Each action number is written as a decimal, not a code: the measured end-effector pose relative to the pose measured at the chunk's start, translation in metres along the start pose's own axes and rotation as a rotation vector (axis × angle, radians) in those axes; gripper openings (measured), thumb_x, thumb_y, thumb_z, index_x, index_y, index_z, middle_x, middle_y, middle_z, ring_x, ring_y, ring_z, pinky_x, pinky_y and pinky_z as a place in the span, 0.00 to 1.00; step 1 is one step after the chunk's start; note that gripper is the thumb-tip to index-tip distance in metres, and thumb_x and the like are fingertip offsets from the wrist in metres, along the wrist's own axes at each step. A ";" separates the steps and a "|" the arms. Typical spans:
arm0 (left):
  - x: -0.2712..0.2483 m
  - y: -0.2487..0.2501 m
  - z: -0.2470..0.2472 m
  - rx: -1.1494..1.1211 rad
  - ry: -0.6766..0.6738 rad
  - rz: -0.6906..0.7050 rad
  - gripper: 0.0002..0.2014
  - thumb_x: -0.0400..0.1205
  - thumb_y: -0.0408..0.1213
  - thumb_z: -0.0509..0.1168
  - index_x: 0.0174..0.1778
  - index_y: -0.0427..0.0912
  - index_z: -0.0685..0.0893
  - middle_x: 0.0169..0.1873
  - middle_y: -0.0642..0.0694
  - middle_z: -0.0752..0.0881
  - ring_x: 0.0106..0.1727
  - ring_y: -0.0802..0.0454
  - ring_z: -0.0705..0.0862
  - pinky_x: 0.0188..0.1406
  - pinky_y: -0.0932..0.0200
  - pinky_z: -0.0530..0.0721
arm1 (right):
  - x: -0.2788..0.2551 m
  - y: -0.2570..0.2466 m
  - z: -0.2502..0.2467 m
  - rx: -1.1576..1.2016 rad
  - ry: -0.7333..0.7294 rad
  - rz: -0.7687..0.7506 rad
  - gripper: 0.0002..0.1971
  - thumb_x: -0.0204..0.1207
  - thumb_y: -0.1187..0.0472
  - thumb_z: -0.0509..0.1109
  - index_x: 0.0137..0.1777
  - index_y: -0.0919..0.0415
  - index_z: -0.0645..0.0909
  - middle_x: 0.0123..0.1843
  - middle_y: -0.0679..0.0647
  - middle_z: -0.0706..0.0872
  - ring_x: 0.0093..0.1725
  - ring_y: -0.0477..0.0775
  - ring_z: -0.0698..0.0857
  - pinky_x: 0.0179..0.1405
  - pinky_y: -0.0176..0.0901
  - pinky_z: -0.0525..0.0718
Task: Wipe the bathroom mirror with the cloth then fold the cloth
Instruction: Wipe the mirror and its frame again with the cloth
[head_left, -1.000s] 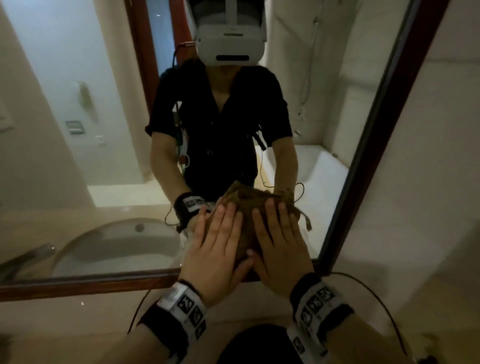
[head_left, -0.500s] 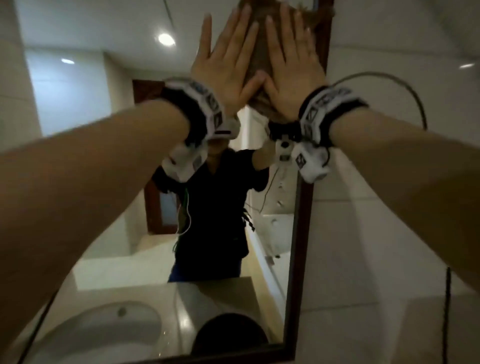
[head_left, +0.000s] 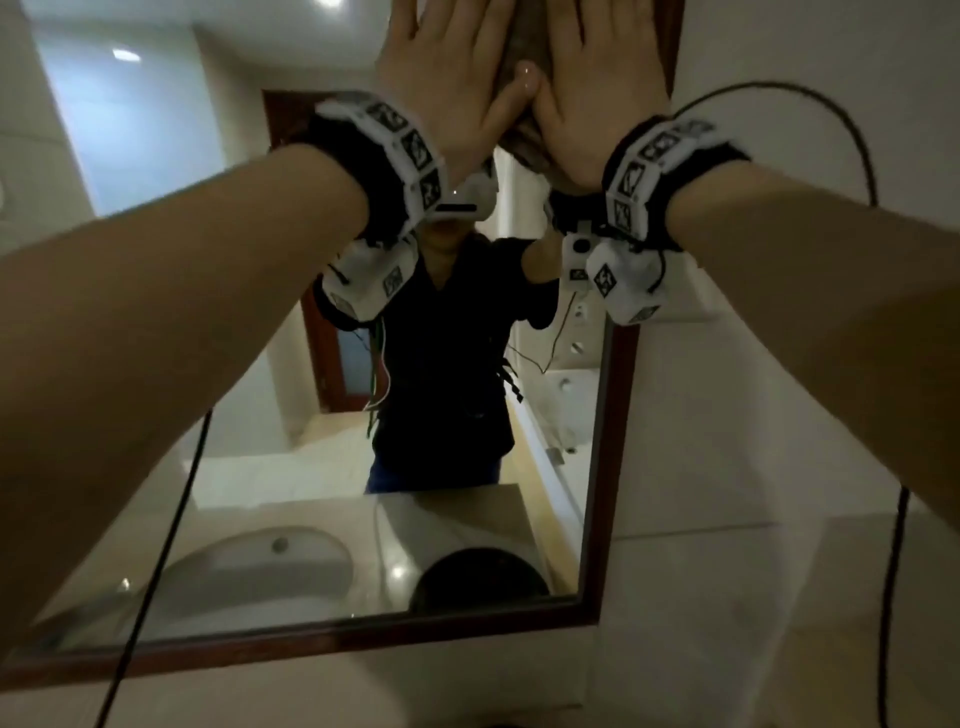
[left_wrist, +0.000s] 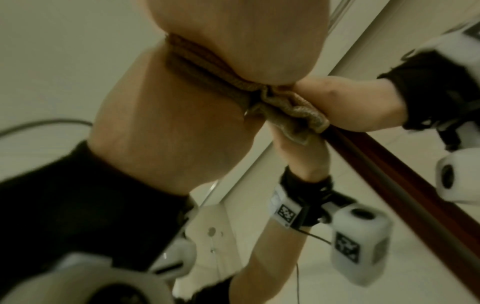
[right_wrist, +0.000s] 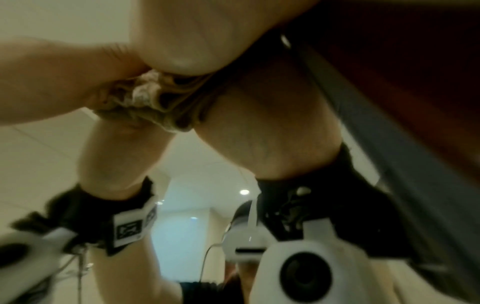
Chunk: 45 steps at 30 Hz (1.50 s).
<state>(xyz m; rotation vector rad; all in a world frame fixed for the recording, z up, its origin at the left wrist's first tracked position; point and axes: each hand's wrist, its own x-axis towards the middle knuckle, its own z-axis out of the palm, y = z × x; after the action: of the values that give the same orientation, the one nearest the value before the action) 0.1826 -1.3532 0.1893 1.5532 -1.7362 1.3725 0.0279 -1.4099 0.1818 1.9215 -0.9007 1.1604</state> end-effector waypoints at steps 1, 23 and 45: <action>-0.017 0.010 0.004 -0.016 -0.001 -0.003 0.36 0.86 0.61 0.30 0.85 0.41 0.52 0.84 0.42 0.57 0.85 0.44 0.55 0.83 0.40 0.49 | -0.018 -0.006 0.006 -0.038 0.016 0.010 0.33 0.85 0.43 0.38 0.84 0.60 0.57 0.83 0.62 0.63 0.82 0.64 0.62 0.83 0.56 0.52; -0.464 0.156 0.189 -0.228 -0.378 0.150 0.34 0.87 0.55 0.50 0.85 0.38 0.53 0.84 0.42 0.57 0.85 0.45 0.54 0.81 0.32 0.40 | -0.492 -0.183 0.183 0.197 -0.265 0.244 0.35 0.82 0.52 0.60 0.80 0.73 0.52 0.79 0.81 0.59 0.79 0.80 0.53 0.82 0.66 0.43; -0.205 -0.358 -0.043 0.112 -0.057 -0.046 0.35 0.87 0.58 0.34 0.86 0.39 0.44 0.86 0.39 0.45 0.86 0.46 0.44 0.82 0.33 0.44 | 0.098 -0.411 0.021 0.037 -0.050 -0.031 0.44 0.75 0.39 0.42 0.85 0.67 0.46 0.86 0.69 0.47 0.85 0.71 0.46 0.83 0.67 0.46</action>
<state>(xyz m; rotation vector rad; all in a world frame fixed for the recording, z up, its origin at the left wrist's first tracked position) 0.5559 -1.1734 0.1721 1.6966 -1.6711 1.4375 0.4146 -1.2390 0.1762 1.9950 -0.8787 1.1224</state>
